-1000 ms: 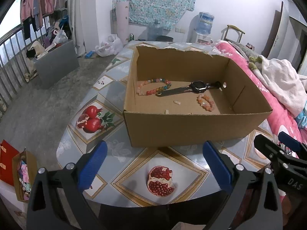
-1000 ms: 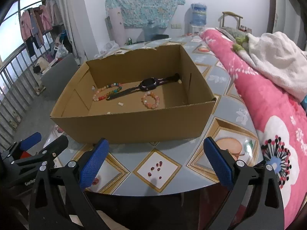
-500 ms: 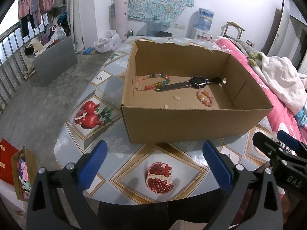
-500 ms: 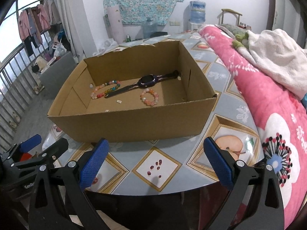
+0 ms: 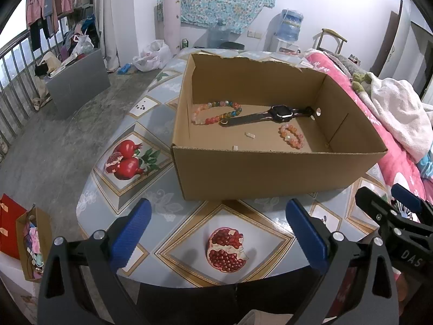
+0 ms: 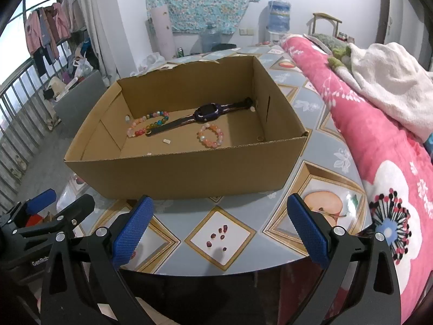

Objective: Organize jewelry

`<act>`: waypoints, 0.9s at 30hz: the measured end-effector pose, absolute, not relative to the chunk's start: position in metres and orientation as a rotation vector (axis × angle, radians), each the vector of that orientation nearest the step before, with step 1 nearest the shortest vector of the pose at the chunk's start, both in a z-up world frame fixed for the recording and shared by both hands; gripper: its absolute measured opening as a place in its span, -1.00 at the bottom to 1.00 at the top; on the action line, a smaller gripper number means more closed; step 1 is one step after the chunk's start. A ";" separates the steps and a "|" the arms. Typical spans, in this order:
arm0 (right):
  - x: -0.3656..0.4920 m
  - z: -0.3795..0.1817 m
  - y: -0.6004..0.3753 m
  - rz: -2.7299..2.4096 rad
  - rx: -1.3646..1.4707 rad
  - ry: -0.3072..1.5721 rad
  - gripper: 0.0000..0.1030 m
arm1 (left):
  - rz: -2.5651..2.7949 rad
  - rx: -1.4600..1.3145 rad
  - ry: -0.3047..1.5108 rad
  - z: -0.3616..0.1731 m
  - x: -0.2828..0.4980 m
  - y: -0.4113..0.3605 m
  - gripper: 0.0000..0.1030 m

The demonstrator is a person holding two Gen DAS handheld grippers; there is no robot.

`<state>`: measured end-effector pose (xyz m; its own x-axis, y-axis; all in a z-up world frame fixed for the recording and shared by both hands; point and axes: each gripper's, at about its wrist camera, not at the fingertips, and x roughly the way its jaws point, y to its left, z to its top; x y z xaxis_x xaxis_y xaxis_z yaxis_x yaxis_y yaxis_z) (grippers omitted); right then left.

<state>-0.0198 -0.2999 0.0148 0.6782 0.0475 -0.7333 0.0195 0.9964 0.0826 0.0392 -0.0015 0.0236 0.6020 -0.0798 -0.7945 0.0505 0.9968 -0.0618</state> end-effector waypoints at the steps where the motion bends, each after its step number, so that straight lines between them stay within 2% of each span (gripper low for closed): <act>1: -0.020 0.015 -0.300 0.017 0.082 0.824 0.84 | -0.076 -0.034 0.923 0.023 0.039 -0.002 0.89; 27: -0.017 0.011 -0.297 0.002 0.059 0.827 0.84 | -0.062 -0.039 0.927 0.021 0.040 -0.001 0.89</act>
<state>-0.0171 -0.2968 0.0113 0.6773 0.0247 -0.7353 0.0213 0.9984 0.0531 0.0395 -0.0009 0.0210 0.5984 -0.0705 -0.7981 0.0364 0.9975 -0.0608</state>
